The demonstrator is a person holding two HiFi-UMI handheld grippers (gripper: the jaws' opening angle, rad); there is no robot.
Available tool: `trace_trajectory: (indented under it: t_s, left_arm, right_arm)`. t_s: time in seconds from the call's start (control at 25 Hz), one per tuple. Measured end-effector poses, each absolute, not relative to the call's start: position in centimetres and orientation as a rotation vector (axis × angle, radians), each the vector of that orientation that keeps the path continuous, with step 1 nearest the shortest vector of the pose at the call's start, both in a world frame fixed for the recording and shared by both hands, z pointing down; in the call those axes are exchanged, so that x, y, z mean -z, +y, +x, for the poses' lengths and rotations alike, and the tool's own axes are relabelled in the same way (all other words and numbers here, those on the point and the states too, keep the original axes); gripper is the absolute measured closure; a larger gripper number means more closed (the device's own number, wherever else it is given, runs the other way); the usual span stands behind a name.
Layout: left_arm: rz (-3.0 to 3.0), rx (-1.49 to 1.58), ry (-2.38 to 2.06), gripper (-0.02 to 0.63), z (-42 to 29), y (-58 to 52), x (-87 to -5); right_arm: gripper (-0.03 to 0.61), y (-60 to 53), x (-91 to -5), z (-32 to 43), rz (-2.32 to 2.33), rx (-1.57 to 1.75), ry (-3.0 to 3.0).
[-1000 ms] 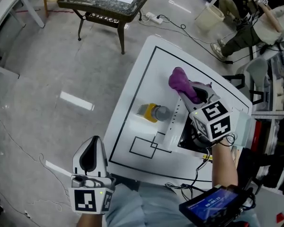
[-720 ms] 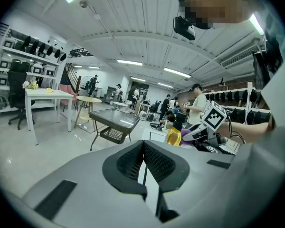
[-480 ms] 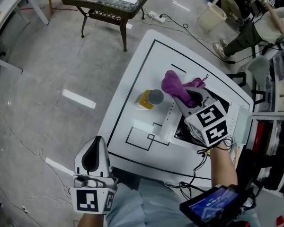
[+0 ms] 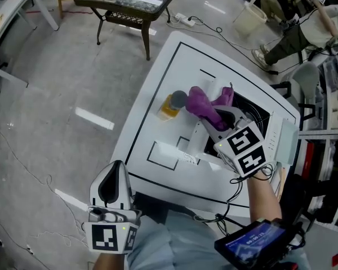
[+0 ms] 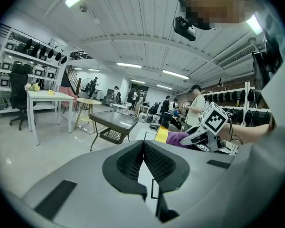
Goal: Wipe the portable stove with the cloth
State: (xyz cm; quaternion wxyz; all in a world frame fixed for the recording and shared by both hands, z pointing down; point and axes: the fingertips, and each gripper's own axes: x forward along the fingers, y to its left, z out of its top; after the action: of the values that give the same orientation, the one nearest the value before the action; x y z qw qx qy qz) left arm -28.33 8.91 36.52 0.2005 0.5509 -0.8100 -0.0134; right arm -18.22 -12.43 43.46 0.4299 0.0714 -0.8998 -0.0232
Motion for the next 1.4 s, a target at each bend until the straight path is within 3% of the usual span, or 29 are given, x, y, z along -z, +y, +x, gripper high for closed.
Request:
trace_trajectory:
  t_s: [0.72, 1.4]
  left_arm:
    - [1.561, 0.055, -2.297, 0.595, -26.7, 10.0, -35.1]
    - [1.572, 0.066, -2.299, 0.595, -32.7, 6.3, -33.8]
  right_arm:
    - [0.451, -14.0, -39.5, -17.8, 0.318, 0.264, -2.317]
    - [0.451, -20.8, -29.3, -24.3, 0.54, 0.43, -2.547]
